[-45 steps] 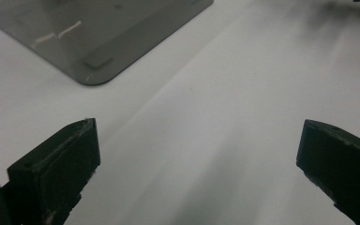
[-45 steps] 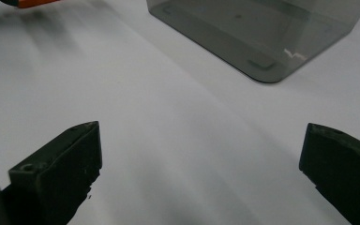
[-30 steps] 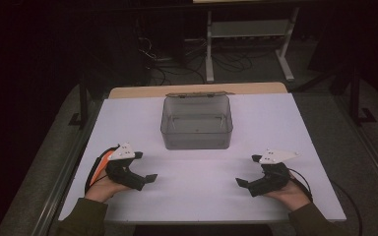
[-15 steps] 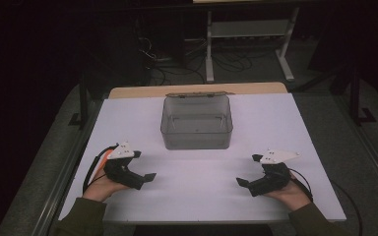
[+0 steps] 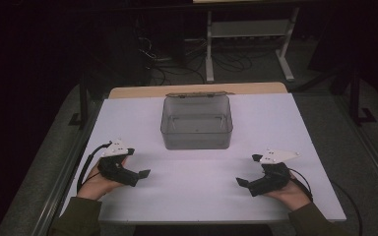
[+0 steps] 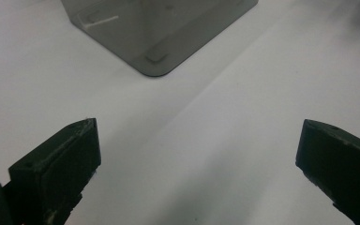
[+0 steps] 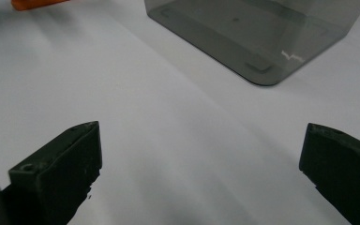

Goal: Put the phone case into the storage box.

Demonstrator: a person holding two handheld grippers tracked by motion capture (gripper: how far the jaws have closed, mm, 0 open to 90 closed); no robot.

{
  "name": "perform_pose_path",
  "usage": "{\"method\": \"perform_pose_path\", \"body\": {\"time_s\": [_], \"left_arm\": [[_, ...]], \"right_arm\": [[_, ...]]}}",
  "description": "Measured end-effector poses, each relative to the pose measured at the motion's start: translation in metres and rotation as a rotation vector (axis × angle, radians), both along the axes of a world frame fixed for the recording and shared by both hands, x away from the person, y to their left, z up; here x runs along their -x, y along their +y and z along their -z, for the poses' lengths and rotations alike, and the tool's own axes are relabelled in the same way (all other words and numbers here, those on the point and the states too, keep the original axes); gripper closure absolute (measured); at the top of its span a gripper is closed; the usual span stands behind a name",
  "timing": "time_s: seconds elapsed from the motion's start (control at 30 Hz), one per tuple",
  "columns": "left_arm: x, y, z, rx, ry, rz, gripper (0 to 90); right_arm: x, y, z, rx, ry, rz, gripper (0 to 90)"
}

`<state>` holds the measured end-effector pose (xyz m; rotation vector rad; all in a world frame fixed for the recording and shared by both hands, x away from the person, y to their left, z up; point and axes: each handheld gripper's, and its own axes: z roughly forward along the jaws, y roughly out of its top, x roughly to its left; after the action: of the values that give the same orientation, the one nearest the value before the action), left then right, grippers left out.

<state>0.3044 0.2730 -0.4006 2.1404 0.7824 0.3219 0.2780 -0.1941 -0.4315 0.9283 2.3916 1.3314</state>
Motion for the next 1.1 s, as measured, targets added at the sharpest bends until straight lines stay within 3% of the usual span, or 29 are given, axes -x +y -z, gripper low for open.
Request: {"method": "perform_pose_path", "body": {"time_s": [0.57,1.1], "left_arm": [[-0.002,0.013,-0.004,-0.019,-0.009,-0.038,0.0],[-0.005,0.035,-0.007,-0.036,-0.015,-0.117,0.0]], "right_arm": [[0.0,0.0,0.0,0.0,-0.001,0.001,0.0],[0.0,0.0,0.0,0.001,-0.002,0.0,0.0]]}}
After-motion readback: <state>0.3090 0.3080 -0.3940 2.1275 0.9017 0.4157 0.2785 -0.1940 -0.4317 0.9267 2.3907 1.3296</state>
